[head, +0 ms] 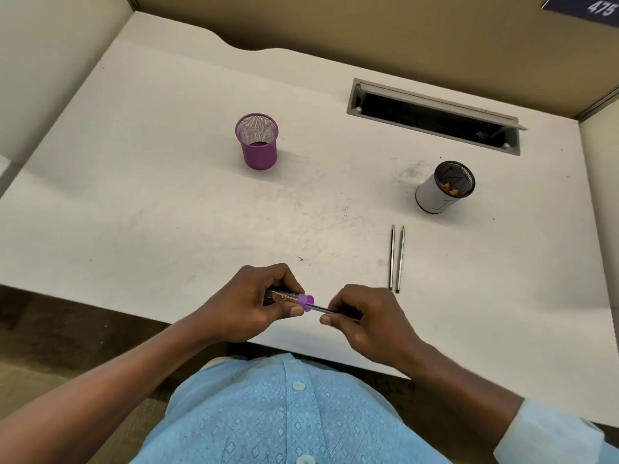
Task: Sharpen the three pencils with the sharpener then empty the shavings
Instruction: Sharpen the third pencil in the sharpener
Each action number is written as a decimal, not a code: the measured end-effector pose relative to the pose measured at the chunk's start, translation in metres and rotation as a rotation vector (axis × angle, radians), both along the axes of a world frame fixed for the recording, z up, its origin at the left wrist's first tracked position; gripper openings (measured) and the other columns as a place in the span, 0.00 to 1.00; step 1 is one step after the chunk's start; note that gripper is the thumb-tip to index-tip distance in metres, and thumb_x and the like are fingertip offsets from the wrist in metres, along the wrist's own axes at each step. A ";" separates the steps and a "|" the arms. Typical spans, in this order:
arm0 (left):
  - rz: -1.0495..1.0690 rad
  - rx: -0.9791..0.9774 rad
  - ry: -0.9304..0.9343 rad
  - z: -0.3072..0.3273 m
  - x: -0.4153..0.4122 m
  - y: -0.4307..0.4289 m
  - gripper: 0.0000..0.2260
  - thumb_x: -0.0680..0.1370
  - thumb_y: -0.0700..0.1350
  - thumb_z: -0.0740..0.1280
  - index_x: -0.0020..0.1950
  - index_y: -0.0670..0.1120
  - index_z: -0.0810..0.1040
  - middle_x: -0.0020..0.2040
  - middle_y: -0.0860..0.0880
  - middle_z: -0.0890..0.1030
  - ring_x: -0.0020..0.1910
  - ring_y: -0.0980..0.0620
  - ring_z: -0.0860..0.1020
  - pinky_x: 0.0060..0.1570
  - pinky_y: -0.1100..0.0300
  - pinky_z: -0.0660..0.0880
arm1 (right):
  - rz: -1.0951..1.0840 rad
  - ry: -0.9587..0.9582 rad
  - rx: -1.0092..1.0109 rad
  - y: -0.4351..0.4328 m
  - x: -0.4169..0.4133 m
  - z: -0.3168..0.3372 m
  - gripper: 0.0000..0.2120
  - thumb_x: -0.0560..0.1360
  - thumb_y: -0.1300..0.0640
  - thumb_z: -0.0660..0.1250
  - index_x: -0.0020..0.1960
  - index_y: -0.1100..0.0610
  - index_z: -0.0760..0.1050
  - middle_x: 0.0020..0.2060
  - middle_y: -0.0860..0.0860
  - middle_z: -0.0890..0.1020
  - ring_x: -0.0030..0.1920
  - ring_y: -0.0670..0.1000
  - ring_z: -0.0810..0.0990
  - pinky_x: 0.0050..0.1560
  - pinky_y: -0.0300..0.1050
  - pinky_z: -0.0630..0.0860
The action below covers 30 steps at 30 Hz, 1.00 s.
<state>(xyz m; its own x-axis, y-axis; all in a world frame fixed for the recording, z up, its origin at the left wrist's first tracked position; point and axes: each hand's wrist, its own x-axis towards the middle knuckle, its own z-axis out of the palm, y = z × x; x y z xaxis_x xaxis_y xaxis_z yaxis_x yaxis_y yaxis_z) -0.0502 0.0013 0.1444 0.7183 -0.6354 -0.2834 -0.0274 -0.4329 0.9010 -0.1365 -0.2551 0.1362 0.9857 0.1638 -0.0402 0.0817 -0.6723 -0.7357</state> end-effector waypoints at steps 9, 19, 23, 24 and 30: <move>-0.036 -0.015 -0.052 0.002 -0.005 0.001 0.08 0.77 0.39 0.81 0.54 0.46 0.85 0.43 0.56 0.88 0.41 0.56 0.84 0.45 0.65 0.78 | -0.204 0.776 0.457 0.005 0.009 0.011 0.17 0.80 0.47 0.73 0.40 0.57 0.87 0.25 0.47 0.73 0.25 0.47 0.64 0.27 0.39 0.61; -0.040 0.007 -0.020 0.005 0.001 0.005 0.09 0.77 0.39 0.81 0.53 0.48 0.85 0.43 0.54 0.88 0.42 0.56 0.84 0.43 0.69 0.76 | -0.134 0.451 0.248 0.009 0.001 0.009 0.11 0.69 0.48 0.85 0.42 0.51 0.85 0.32 0.45 0.84 0.29 0.42 0.74 0.34 0.35 0.70; -0.016 0.019 -0.026 0.010 0.005 0.001 0.08 0.78 0.40 0.81 0.53 0.48 0.85 0.43 0.56 0.88 0.41 0.57 0.84 0.42 0.69 0.76 | -0.001 -0.199 -0.212 0.016 -0.013 -0.001 0.10 0.79 0.48 0.75 0.44 0.54 0.85 0.32 0.46 0.82 0.30 0.48 0.77 0.30 0.45 0.73; -0.021 0.019 -0.032 0.010 0.005 0.000 0.08 0.78 0.41 0.81 0.53 0.48 0.85 0.44 0.56 0.88 0.42 0.56 0.84 0.43 0.68 0.77 | 0.006 -0.254 -0.267 0.016 -0.015 -0.003 0.12 0.80 0.47 0.73 0.44 0.54 0.85 0.32 0.46 0.82 0.29 0.50 0.77 0.29 0.46 0.72; -0.088 0.005 -0.078 0.010 0.004 0.006 0.11 0.77 0.39 0.81 0.56 0.49 0.86 0.46 0.57 0.89 0.48 0.55 0.88 0.50 0.67 0.79 | -0.182 0.912 0.596 0.009 0.004 0.007 0.17 0.81 0.48 0.73 0.41 0.59 0.86 0.26 0.50 0.71 0.24 0.48 0.64 0.24 0.38 0.61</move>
<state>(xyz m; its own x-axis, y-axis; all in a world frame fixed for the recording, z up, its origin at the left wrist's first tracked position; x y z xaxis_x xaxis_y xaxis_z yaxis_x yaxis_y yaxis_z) -0.0467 0.0071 0.1541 0.6798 -0.6957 -0.2322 -0.1352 -0.4301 0.8926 -0.1327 -0.2463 0.1437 0.6373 0.2546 -0.7274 -0.7209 -0.1367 -0.6794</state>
